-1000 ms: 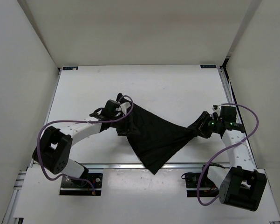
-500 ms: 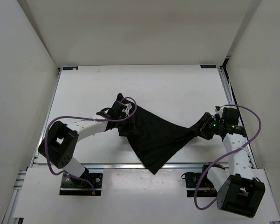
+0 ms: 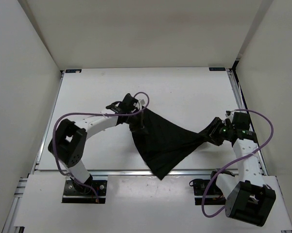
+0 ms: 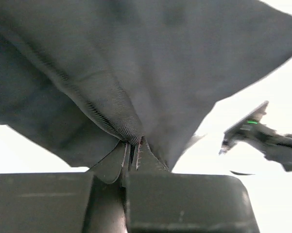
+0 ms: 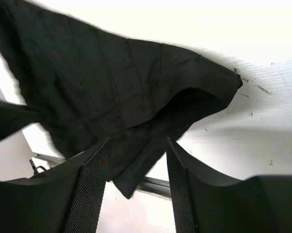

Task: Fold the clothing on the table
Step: Flatten the skirt out

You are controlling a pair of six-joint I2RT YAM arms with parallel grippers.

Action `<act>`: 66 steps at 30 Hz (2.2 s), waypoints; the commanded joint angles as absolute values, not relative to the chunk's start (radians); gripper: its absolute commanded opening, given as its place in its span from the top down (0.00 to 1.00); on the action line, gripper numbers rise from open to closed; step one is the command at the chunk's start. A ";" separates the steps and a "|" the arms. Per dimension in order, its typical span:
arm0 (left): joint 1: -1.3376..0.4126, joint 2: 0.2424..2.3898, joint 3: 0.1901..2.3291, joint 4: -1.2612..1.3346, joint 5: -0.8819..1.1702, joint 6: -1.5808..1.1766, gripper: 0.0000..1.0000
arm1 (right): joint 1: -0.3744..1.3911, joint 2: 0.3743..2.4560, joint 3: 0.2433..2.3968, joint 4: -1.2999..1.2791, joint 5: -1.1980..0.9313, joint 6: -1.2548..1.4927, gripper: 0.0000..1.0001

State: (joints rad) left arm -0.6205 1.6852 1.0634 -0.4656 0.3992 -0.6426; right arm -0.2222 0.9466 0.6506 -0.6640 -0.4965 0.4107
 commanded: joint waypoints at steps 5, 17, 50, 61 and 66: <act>-0.364 1.568 1.101 -0.329 0.567 -0.880 1.00 | -0.233 0.960 0.660 -0.634 -0.528 0.416 0.46; -0.210 1.924 1.094 0.448 0.603 -1.537 1.00 | -0.170 1.008 0.675 -0.583 -0.565 0.453 0.46; -0.351 1.927 1.555 -0.379 -0.058 -0.629 0.28 | 0.058 1.192 0.682 -0.469 -0.638 0.505 0.48; -0.469 1.983 1.462 -0.443 -0.386 -0.319 0.82 | 0.094 1.262 0.767 -0.500 -0.678 0.474 0.70; -0.520 2.117 1.578 -0.601 -0.417 -0.294 1.00 | 0.034 1.241 0.769 -0.541 -0.690 0.442 0.74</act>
State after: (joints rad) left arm -0.4900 2.0743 1.5143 -0.4805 -0.3492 -0.3557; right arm 0.0685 1.2629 0.7361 -0.5003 -0.6617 0.4774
